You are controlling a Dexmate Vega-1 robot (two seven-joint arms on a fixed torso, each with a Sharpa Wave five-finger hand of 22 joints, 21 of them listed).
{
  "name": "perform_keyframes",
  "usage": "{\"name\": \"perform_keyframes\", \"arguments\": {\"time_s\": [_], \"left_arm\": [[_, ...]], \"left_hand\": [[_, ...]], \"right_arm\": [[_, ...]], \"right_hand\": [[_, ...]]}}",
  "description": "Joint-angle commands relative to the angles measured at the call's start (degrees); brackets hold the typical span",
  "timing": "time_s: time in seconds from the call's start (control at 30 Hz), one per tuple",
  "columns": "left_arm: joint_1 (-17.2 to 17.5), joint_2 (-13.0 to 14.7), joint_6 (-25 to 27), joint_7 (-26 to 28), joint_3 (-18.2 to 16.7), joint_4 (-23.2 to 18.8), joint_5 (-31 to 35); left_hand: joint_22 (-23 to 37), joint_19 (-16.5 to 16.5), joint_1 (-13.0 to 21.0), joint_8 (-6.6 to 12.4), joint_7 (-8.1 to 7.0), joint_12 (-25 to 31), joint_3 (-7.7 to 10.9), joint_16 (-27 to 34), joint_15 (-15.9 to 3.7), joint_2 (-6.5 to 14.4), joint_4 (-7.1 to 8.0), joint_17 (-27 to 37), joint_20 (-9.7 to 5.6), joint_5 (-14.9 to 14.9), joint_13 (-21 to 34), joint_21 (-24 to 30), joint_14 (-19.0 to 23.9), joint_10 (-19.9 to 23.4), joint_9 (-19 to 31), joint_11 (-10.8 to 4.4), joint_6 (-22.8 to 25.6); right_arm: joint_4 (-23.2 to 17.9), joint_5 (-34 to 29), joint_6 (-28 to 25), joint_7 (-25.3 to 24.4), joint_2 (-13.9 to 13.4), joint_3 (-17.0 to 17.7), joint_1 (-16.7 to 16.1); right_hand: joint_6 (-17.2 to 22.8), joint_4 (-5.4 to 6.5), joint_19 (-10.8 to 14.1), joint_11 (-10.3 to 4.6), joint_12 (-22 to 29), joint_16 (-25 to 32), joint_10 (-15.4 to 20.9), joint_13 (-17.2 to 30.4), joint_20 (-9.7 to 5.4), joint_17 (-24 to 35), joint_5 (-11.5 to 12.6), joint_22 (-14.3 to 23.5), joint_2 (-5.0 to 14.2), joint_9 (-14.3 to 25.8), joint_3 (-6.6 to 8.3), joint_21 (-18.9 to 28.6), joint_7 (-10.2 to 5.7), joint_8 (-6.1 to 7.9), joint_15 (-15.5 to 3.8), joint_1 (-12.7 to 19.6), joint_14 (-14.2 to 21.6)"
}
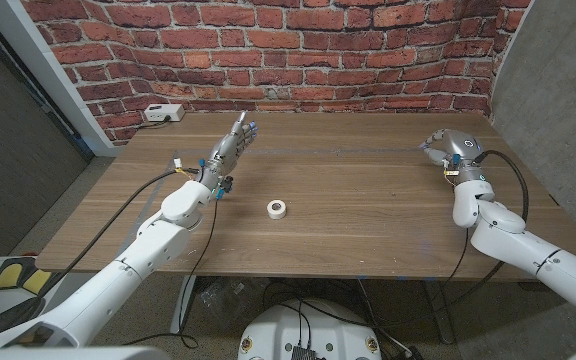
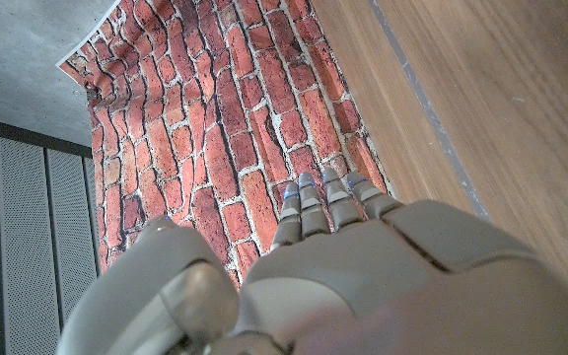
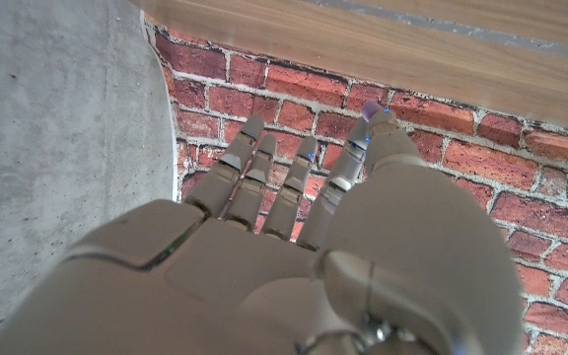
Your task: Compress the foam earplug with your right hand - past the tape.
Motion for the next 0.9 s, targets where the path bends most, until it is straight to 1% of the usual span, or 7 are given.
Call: {"name": "perform_keyframes", "arguments": {"time_s": [0.03,0.27,0.47,0.53,0.6,0.73,0.9], "left_arm": [[1.0,0.71,0.35,0.5,-0.43,-1.26,0.04],[1.49,1.21,0.68,1.14,-0.8,-2.49,0.32],[1.91,1.57,1.18,1.82,-1.07,-3.48,0.55],[2.05,1.63,1.29,1.99,-1.15,-3.75,0.57],[2.21,1.72,1.41,2.26,-1.23,-4.08,0.7],[2.56,1.79,1.48,2.79,-1.43,-4.55,0.88],[3.01,1.88,1.76,3.22,-1.64,-4.9,0.81]], "left_hand": [[0.08,0.33,0.06,-0.16,0.09,0.03,-0.2,-0.05,-0.01,0.33,0.01,0.29,-0.14,-0.03,0.14,-0.01,0.6,0.52,0.22,-0.12,0.41],[0.08,0.35,0.11,-0.15,0.02,0.05,-0.25,-0.08,-0.03,0.39,0.0,0.29,-0.14,-0.04,0.14,-0.08,0.55,0.59,0.22,-0.18,0.44],[0.08,0.34,0.16,-0.16,0.07,0.05,-0.3,-0.08,-0.06,0.44,-0.01,0.29,-0.1,-0.06,0.14,-0.15,0.56,0.62,0.22,-0.13,0.45],[0.08,0.37,0.17,-0.17,0.04,0.05,-0.31,-0.07,-0.1,0.45,-0.01,0.29,-0.15,-0.06,0.14,-0.16,0.57,0.61,0.22,-0.18,0.43],[0.08,0.38,0.19,-0.16,0.05,0.05,-0.33,-0.08,-0.06,0.47,-0.02,0.29,-0.14,-0.07,0.14,-0.17,0.55,0.63,0.22,-0.21,0.44],[0.08,0.38,0.22,-0.17,0.01,0.04,-0.36,-0.07,-0.06,0.5,-0.03,0.29,-0.08,-0.08,0.14,-0.22,0.58,0.63,0.22,-0.26,0.45],[0.09,0.41,0.26,-0.18,0.02,0.02,-0.4,-0.08,-0.06,0.53,-0.04,0.29,-0.08,-0.09,0.14,-0.25,0.58,0.58,0.22,-0.12,0.44]], "right_arm": [[3.11,0.61,-2.2,4.19,0.23,-3.14,3.26],[6.51,1.17,-3.29,5.13,1.72,-4.97,5.42],[9.03,1.9,-3.61,6.27,2.29,-6.4,6.99],[9.8,2.06,-3.52,6.52,2.4,-6.88,7.47],[10.54,2.24,-3.75,6.58,2.73,-7.27,7.94],[12.01,2.24,-3.98,6.94,3.17,-8.39,8.96],[13.58,2.22,-3.92,7.04,3.58,-9.58,9.88]], "right_hand": [[-0.07,-0.13,-0.22,-0.07,-0.31,0.0,-0.12,0.29,-1.67,0.11,0.19,0.08,-0.03,0.13,-0.15,-0.19,-0.08,-0.22,-1.76,-0.26,-0.22],[-0.17,-0.15,-0.26,-0.08,-0.39,-0.01,-0.24,0.29,-1.66,0.1,0.2,0.08,-0.07,0.08,-0.16,-0.24,-0.09,-0.36,-1.65,-0.33,-0.3],[-0.13,-0.15,-0.23,0.11,-0.36,0.02,-0.11,0.29,-1.63,0.1,0.21,0.08,-0.05,0.05,-0.16,-0.24,-0.06,-0.41,-1.7,-0.39,-0.26],[-0.11,-0.16,-0.21,-0.22,-0.38,0.02,-0.1,0.3,-1.6,0.1,0.22,0.08,-0.03,0.03,-0.15,-0.25,-0.03,-0.45,-1.65,-0.41,-0.25],[-0.08,-0.16,-0.22,-0.24,-0.41,0.04,-0.17,0.3,-1.57,0.1,0.22,0.08,-0.05,0.02,-0.16,-0.25,-0.03,-0.45,-1.62,-0.43,-0.22],[-0.1,-0.14,-0.23,0.02,-0.56,0.02,-0.49,0.3,-1.55,0.11,0.22,0.08,-0.06,0.0,-0.19,-0.27,0.0,-0.52,-1.62,-0.51,-0.28],[-0.96,-0.13,-0.28,0.3,-0.79,0.0,-0.97,0.31,-1.5,0.11,0.22,0.08,-0.11,-0.05,-0.24,-0.32,0.27,-1.0,-1.41,-0.69,-0.39]]}}
